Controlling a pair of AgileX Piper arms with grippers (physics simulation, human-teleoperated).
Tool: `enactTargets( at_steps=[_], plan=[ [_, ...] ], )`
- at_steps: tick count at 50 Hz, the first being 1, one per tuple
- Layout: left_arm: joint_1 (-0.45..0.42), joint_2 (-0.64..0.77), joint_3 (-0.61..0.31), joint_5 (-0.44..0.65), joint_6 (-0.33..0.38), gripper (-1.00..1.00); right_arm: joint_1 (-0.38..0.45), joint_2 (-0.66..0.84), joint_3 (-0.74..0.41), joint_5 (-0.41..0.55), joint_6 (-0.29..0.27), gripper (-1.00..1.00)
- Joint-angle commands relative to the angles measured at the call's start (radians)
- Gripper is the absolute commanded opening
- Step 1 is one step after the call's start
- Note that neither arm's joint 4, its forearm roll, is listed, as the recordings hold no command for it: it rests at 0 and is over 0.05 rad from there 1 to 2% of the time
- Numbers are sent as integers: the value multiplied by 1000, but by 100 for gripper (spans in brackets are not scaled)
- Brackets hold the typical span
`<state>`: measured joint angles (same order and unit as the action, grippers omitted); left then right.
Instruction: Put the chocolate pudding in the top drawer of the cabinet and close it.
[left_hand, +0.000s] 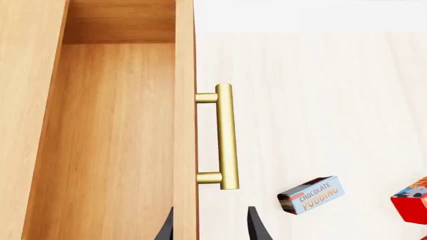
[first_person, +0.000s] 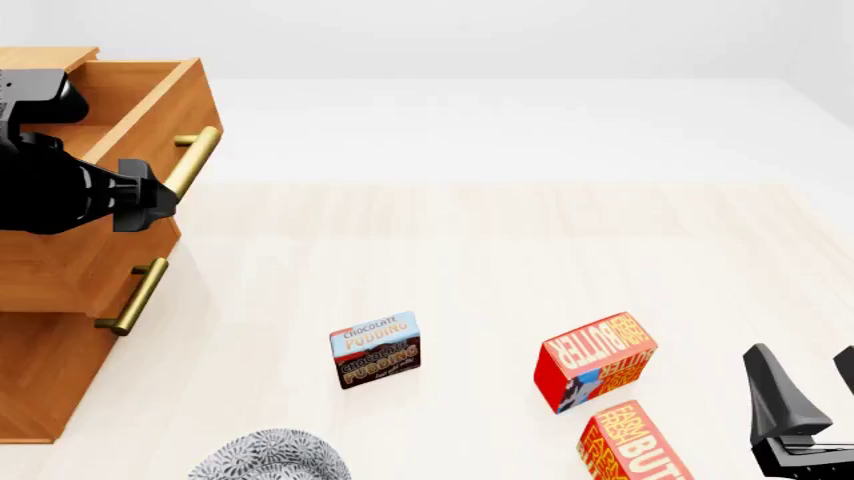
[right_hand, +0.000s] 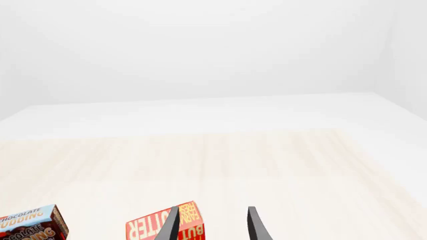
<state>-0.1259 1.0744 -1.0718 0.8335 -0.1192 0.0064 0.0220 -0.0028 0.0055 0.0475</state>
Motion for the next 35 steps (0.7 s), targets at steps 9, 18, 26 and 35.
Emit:
enactTargets(
  at_steps=[9,18,26,35],
  plan=[
    [-84,101,74,-99,30,100,-1,-3,0,-1,-7,100],
    [-124,121,85,-120,21,100,-1,-3,0,-1,-7,100],
    [-156,138,104,-144,13,100,-1,-3,0,-1,-7,100],
    [-210,167,118,-167,-9,100,-1,-3,0,-1,-7,100]
  ],
)
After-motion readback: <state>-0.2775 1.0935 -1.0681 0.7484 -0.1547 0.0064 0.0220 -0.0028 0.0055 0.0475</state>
